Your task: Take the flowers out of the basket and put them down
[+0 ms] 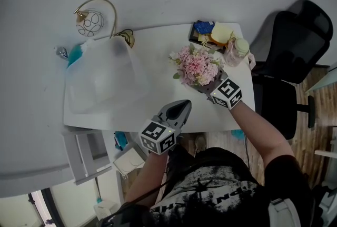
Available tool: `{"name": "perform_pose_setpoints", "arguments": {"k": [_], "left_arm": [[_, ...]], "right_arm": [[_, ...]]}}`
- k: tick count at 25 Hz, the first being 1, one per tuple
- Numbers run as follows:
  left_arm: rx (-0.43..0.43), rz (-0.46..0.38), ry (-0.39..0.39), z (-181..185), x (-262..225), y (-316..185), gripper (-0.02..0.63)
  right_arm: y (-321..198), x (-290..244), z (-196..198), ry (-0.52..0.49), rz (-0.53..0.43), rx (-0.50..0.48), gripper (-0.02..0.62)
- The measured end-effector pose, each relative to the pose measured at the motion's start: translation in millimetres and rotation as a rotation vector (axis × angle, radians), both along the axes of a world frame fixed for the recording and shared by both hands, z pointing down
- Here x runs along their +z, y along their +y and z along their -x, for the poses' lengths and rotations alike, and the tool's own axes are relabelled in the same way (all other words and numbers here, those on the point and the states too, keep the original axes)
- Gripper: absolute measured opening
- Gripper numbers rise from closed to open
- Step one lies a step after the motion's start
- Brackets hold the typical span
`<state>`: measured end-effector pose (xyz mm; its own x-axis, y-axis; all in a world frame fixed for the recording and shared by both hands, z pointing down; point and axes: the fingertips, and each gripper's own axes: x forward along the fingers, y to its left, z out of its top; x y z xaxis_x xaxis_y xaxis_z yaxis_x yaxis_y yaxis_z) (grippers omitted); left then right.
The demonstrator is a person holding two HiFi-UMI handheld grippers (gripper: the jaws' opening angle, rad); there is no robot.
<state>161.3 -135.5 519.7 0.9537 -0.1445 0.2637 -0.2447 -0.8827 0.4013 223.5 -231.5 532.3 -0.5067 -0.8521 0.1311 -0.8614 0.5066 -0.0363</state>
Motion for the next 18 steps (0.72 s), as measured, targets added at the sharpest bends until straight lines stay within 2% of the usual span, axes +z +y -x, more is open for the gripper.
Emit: {"name": "perform_pose_setpoints", "arguments": {"k": [18], "left_arm": [[0.009, -0.005, -0.002, 1.1, -2.4, 5.0, 0.017]], "right_arm": [[5.4, 4.6, -0.8, -0.032, 0.030, 0.032, 0.353]]}}
